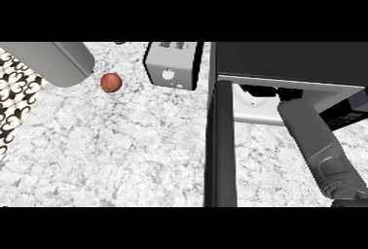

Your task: Pick up the milk, place it into the microwave and close the microwave

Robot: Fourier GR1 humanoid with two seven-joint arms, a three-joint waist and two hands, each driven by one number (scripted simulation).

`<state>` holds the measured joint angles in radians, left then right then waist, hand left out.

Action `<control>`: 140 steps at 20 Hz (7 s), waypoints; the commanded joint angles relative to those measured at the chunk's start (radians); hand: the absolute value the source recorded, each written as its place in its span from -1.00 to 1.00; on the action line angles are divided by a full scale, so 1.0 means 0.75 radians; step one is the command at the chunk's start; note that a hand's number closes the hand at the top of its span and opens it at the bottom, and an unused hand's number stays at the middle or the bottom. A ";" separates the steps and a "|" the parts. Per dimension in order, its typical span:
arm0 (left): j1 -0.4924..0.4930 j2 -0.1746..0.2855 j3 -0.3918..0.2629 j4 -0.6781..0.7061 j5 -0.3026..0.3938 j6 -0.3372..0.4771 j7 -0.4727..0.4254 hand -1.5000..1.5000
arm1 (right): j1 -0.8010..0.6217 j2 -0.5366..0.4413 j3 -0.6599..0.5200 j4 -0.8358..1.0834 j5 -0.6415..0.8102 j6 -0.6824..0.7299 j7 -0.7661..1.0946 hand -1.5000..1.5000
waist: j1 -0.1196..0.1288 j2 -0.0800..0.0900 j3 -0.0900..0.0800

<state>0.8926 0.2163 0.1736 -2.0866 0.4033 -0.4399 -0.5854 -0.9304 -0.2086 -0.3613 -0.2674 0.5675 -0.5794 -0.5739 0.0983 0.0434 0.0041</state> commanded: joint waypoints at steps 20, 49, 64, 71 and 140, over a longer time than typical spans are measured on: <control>0.002 -0.107 -0.252 -0.065 -0.280 -0.044 0.011 -1.00 | 0.044 0.019 -0.152 0.114 -0.205 0.495 -0.370 -1.00 | -0.074 -0.043 -0.003; -0.482 -0.287 -0.762 -0.004 -0.738 0.128 0.545 1.00 | 1.022 0.151 0.031 -0.740 -0.403 1.085 -0.515 -1.00 | -0.219 -0.080 -0.010; -1.192 -0.288 -1.010 0.664 -0.915 0.223 0.765 1.00 | 1.639 0.068 0.000 -1.574 -0.605 1.249 -0.285 -1.00 | -0.203 -0.057 -0.008; -1.473 -0.288 -1.247 1.181 -0.740 0.486 0.486 1.00 | 1.774 0.107 0.008 -1.722 -0.705 1.300 -0.312 -1.00 | -0.190 -0.052 -0.008; -2.435 -0.288 -1.237 1.711 0.606 1.318 0.044 1.00 | 1.499 -0.567 -0.162 -2.088 -1.459 1.534 0.162 -1.00 | -0.590 0.078 -0.010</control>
<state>-0.8685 -0.0001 -0.7844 -0.8644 0.8317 0.5663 -0.5490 0.2206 -0.6027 -0.4585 -1.8472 -0.5163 0.5719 -0.4588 -0.3371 0.0913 -0.0020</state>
